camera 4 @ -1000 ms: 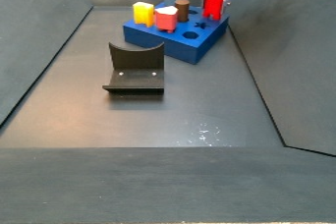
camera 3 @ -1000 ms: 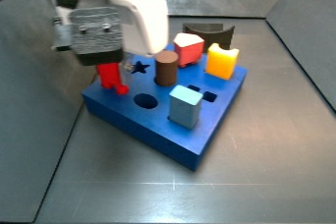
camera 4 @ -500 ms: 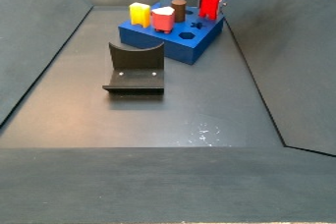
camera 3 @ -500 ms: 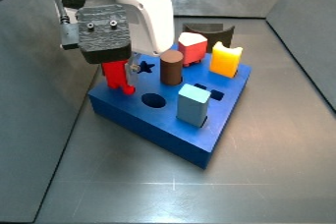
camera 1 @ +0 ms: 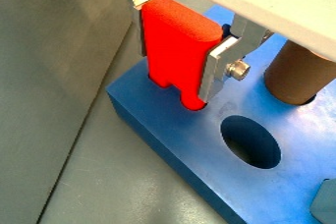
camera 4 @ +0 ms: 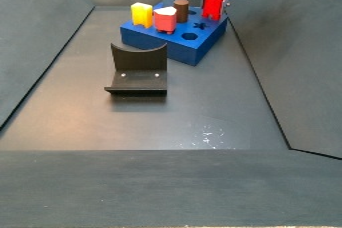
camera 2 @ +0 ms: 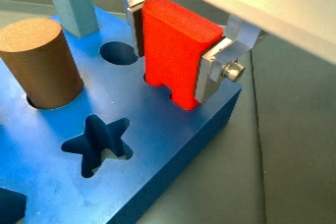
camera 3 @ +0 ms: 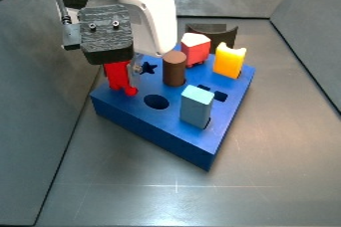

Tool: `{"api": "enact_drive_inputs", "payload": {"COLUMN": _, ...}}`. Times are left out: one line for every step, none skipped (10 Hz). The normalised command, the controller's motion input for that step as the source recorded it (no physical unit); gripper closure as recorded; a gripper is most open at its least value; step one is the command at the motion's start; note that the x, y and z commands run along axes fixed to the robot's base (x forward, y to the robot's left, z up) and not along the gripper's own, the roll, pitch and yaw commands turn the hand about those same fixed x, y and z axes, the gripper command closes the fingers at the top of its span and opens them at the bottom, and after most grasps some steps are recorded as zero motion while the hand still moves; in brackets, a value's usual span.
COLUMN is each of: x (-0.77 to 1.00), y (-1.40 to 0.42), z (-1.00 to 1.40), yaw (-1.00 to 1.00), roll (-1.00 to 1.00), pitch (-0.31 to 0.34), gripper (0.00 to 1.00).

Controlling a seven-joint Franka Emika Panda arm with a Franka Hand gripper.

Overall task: Pick up the square-circle object. Move up. Rotate the square-circle object. Move to above the board. Insert the square-circle object.
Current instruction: Insert the square-circle object.

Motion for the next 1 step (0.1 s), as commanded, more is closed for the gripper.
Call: {"api": "enact_drive_inputs", "payload": {"x": 0.0, "y": -0.19, "z": -0.12, "yaw": 0.11, "roll": 0.07, "pitch": -0.124, "gripper": 1.0}}
